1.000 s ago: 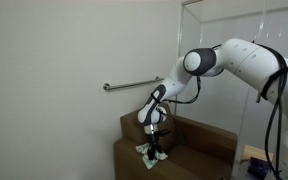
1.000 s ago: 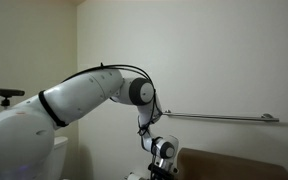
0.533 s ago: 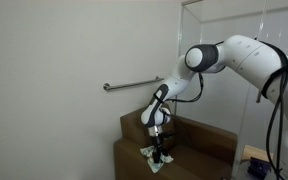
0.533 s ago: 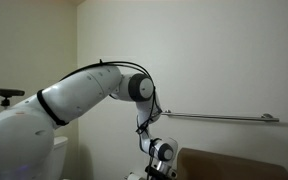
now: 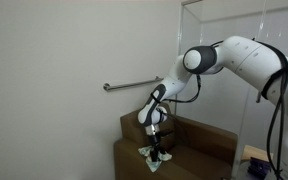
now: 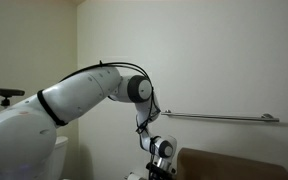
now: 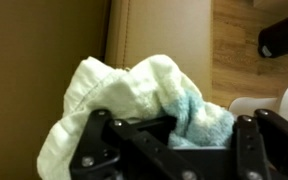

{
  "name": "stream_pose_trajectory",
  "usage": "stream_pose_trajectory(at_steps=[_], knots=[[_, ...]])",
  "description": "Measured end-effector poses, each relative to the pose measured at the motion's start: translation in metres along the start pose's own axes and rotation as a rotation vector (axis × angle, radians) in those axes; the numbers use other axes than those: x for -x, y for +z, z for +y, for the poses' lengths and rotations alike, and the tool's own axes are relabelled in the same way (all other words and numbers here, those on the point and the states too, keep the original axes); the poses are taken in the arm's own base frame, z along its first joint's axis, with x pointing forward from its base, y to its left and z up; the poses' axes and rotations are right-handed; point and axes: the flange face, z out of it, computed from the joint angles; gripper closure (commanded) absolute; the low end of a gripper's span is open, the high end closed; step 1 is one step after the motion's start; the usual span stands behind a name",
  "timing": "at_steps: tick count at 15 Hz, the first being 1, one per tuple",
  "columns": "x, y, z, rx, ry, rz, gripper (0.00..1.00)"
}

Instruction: Wipe the couch with the cloth

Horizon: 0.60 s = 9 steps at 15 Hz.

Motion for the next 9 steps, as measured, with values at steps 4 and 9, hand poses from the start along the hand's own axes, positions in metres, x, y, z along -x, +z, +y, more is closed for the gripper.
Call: stream_pose_trajectory(at_steps=[4, 9], knots=[[-0.030, -0.029, -0.008, 0.028, -0.026, 0.069, 0.95], [-0.069, -0.074, -0.020, 0.060, -0.042, 0.165, 0.95]])
